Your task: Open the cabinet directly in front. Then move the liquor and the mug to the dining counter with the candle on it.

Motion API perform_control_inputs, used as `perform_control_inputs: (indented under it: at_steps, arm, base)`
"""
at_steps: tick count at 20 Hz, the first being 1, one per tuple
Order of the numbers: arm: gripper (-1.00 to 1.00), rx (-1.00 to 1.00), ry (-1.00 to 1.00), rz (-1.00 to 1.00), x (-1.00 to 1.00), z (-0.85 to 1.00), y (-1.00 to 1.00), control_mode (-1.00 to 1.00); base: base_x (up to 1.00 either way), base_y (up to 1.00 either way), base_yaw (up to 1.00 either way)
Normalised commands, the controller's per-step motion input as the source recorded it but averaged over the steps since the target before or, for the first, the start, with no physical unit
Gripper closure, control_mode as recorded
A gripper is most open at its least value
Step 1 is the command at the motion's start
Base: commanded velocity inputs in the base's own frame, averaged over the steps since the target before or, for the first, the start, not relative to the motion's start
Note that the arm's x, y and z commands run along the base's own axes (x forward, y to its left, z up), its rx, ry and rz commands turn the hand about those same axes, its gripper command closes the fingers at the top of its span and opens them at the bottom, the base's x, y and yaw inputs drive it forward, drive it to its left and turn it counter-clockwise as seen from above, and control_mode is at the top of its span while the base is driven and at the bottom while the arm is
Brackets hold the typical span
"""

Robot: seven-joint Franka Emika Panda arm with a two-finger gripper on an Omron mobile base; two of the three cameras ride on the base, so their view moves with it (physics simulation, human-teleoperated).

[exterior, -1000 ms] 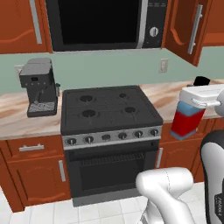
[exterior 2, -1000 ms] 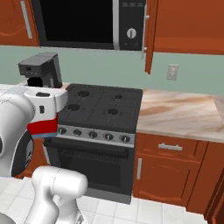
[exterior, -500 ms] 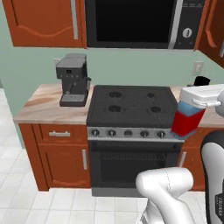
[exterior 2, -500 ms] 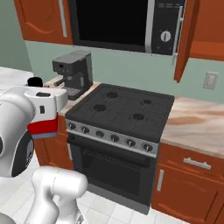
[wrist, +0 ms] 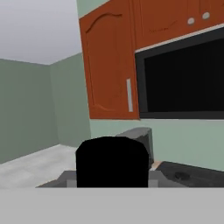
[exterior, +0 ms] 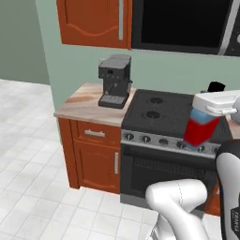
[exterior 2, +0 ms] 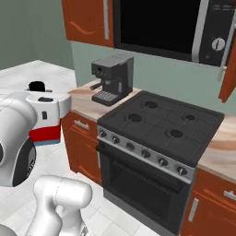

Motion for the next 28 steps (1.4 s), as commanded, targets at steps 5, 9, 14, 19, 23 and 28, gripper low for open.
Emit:
perform_control_inputs:
  at_steps: [5, 9, 14, 19, 23, 28]
  arm:
    - [1.0, 0.0, 0.0, 0.0, 0.0, 0.0, 0.0, 1.0]
    - [1.0, 0.0, 0.0, 0.0, 0.0, 0.0, 0.0, 1.0]
    - [1.0, 0.0, 0.0, 0.0, 0.0, 0.0, 0.0, 1.0]
    - [1.0, 0.0, 0.0, 0.0, 0.0, 0.0, 0.0, 1.0]
    - [1.0, 0.0, 0.0, 0.0, 0.0, 0.0, 0.0, 1.0]
    - [1.0, 0.0, 0.0, 0.0, 0.0, 0.0, 0.0, 1.0]
  base:
    - [-0.07, 0.39, 0.35]
    - [-0.03, 0.59, 0.24]
    - [-0.02, 0.68, 0.18]
    - [0.0, 0.76, 0.1]
    - [0.0, 0.8, 0.08]
    - [0.0, 0.79, 0.07]
